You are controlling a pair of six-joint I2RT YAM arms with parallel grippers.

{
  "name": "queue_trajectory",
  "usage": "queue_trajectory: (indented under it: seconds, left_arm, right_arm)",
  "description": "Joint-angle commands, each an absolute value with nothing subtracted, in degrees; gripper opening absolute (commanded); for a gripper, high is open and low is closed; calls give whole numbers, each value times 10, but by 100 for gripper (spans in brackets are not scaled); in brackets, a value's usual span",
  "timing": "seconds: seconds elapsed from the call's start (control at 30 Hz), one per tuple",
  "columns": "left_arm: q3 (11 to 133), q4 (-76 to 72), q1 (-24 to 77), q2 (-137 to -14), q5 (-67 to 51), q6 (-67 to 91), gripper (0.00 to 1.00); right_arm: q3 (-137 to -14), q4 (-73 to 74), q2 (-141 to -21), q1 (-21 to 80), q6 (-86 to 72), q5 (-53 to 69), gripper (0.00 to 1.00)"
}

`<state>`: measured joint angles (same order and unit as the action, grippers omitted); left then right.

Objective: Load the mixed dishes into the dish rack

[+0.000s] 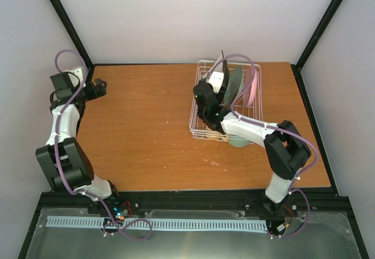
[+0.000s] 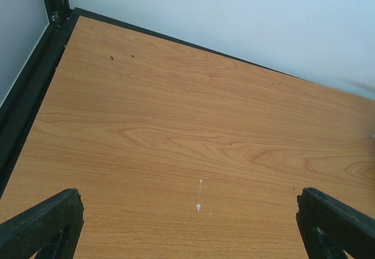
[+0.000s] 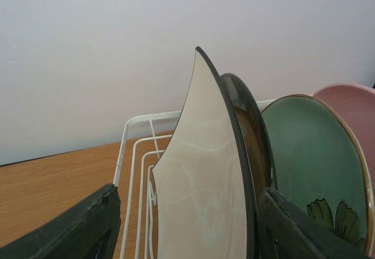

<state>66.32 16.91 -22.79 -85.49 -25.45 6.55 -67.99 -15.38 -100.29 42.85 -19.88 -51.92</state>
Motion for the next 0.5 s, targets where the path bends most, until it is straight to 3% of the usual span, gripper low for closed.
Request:
queue_trajectory:
  seconds: [0.0,0.47]
  left_arm:
    - [667,174,-234,-830,-255,74,100]
    - [659,171,-233,-800,-272,95,100]
  right_arm:
    - [-666,-179,-969,429,-182,-525,64]
    - [-643,-202,-891,429,-143,-523,64]
